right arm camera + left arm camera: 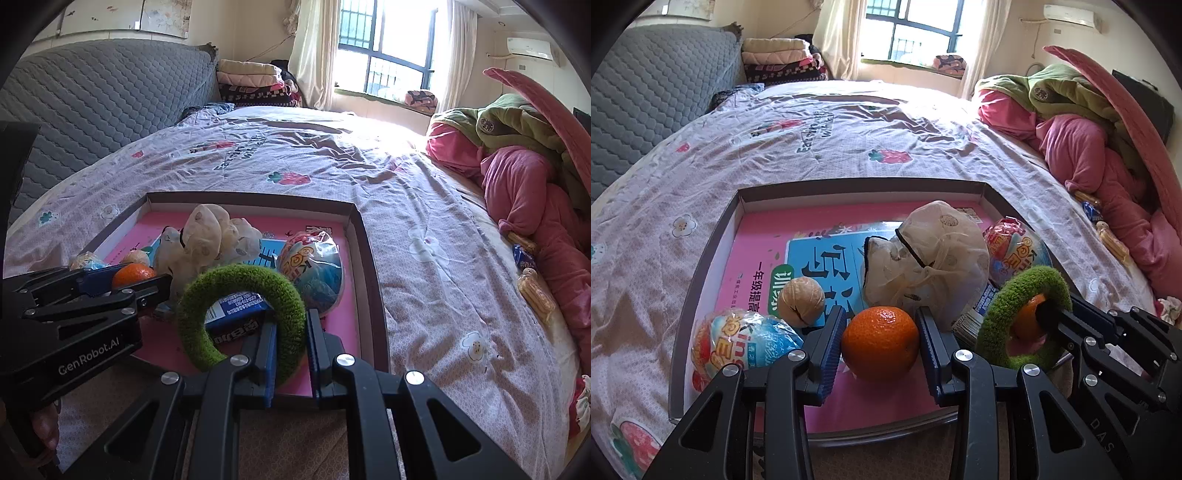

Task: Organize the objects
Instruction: 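Carry the orange over the tray while right tool carries the ring over it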

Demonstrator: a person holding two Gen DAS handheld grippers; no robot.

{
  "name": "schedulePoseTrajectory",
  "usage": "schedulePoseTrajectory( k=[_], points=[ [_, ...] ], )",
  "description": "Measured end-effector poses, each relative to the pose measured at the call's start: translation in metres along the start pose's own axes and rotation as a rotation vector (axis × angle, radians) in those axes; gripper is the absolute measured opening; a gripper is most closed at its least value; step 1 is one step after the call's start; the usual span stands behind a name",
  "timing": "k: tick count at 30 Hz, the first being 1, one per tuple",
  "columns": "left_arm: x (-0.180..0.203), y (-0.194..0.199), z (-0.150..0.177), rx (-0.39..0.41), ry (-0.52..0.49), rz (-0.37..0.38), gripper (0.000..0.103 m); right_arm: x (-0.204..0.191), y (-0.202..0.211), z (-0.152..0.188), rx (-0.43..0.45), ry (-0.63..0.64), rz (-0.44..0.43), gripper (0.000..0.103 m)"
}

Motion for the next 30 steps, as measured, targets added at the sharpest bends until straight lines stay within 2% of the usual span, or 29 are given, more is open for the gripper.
schedulePoseTrajectory(
  k=[7,30],
  points=[
    [0.0,-0.002,0.007,-0.011,-0.001,-0.001,0.04,0.001,0.003,0.002,0.003,0.01,0.02,0.015],
    [0.001,0.013,0.024,-0.009,-0.013,0.011,0.04,0.001,0.009,0.009,-0.019,-0.023,-0.018,0.017]
  ],
)
Point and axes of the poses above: each gripper's, at about its wrist camera, not at the fingertips, and y roughly against the way its jaws point, x to its right, z to its underside, the point moved 6 cm from there along -y, roughly the way its jaws point, and after that the axes turned 10 degrees about y, right-handed, at the moved point
